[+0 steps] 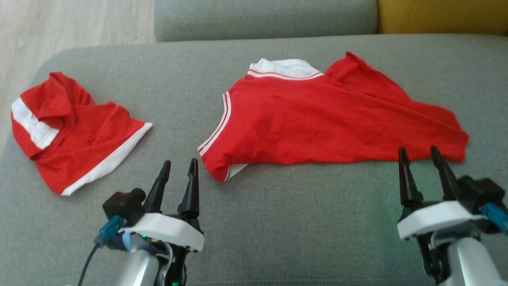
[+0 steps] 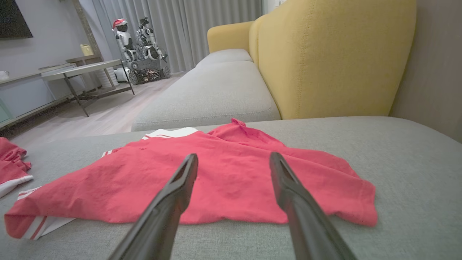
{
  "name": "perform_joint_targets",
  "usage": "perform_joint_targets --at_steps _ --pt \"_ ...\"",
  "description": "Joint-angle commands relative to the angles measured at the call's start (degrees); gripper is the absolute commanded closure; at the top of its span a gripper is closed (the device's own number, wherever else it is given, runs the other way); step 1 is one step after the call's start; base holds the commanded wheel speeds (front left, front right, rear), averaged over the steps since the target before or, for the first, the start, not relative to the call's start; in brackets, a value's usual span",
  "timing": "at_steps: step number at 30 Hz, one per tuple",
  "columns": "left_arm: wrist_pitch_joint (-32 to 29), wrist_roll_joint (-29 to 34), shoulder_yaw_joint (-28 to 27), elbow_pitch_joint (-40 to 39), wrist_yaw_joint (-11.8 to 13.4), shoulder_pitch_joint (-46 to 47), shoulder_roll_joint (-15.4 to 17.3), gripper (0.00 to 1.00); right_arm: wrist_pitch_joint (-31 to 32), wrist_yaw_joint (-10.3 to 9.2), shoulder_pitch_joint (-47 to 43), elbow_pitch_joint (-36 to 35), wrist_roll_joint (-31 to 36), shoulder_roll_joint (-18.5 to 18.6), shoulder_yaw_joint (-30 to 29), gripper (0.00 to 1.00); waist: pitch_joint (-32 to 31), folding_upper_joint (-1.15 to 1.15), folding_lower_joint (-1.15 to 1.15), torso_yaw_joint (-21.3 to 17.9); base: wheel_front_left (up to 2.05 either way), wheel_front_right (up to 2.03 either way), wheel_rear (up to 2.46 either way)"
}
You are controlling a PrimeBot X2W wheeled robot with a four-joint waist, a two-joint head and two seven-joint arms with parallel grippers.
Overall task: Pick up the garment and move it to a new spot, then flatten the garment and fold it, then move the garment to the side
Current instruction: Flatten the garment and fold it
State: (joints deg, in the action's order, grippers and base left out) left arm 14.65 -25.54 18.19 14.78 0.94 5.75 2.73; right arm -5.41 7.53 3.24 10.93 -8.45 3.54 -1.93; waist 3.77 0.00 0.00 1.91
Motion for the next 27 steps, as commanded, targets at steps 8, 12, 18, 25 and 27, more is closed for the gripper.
perform_joint_targets --at_steps 8,12,18,25,27 --pt "0.3 0.1 0.5 -2.9 -0.4 5.6 0.1 0.0 6.7 -0.04 16.6 -2.1 -3.2 6.2 4.4 0.0 6.5 0.0 0.0 3.3 0.0 0.0 0.0" --pt "0.3 -0.3 1.7 -3.6 -0.6 7.9 0.1 0.0 12.6 -0.04 26.6 2.2 -9.0 12.1 6.9 0.0 9.7 0.0 0.0 5.9 0.0 0.0 0.0" --pt "0.3 -1.8 4.0 -5.0 -0.2 10.8 0.1 0.0 20.5 -0.04 40.6 12.9 -16.5 19.3 13.7 0.0 14.8 0.0 0.0 11.0 0.0 0.0 0.0" --pt "0.3 -3.5 6.1 -6.4 0.5 12.6 0.1 0.0 26.2 -0.04 48.2 20.6 -21.1 23.4 20.7 0.0 18.4 0.0 0.0 14.9 0.0 0.0 0.0" --pt "0.3 -4.0 6.7 -6.8 0.7 13.1 0.1 0.0 27.8 -0.04 49.9 22.6 -22.8 24.7 22.9 0.0 19.4 0.0 0.0 15.9 0.0 0.0 0.0"
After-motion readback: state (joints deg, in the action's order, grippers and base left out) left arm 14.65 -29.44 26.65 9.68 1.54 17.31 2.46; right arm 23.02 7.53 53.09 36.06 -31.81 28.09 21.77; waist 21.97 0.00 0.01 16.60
